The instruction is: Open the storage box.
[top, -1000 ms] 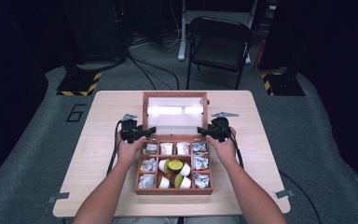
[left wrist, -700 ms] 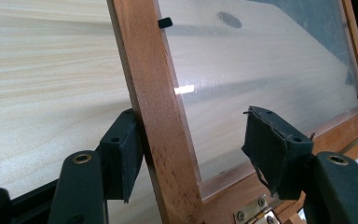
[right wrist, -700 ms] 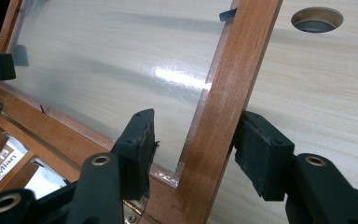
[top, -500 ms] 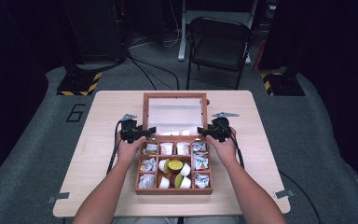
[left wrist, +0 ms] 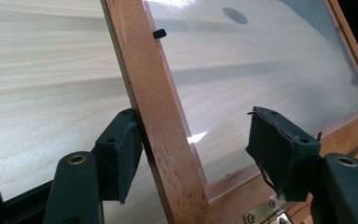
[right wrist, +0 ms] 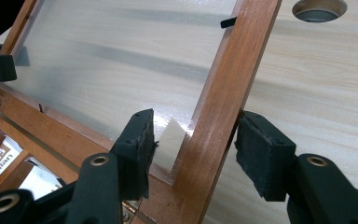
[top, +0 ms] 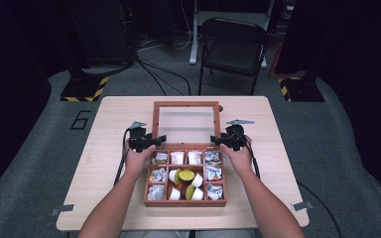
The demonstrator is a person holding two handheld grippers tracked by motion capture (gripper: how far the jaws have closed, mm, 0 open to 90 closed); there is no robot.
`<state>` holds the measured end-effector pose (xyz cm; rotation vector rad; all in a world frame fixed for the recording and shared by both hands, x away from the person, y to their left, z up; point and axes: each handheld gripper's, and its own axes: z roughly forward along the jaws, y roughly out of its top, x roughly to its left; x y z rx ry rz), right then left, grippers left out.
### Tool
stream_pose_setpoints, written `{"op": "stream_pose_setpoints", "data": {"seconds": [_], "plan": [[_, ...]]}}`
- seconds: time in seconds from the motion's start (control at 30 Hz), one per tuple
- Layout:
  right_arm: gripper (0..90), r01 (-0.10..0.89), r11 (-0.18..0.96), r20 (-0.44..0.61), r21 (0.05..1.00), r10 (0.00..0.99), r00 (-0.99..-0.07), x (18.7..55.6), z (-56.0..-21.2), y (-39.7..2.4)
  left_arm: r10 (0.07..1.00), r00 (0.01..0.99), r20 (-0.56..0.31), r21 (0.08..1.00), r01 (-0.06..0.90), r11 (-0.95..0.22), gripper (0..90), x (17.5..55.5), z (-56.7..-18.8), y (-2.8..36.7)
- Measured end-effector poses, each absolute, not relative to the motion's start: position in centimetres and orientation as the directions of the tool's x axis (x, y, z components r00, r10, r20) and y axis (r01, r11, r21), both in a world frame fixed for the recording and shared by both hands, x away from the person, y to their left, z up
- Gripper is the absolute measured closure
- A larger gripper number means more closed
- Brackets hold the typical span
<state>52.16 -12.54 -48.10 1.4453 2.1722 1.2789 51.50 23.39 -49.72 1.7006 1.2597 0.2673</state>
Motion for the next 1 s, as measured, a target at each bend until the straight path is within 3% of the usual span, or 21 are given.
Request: {"op": "stream_pose_setpoints", "data": {"seconds": [1.0], "plan": [[46.5,0.692,0.060,0.355,0.719,0.825,-0.441,52.69,-48.71,-12.88,0.814,0.418,-0.402,0.751,0.659,0.033,35.2,51.86,-50.22,23.68]]}}
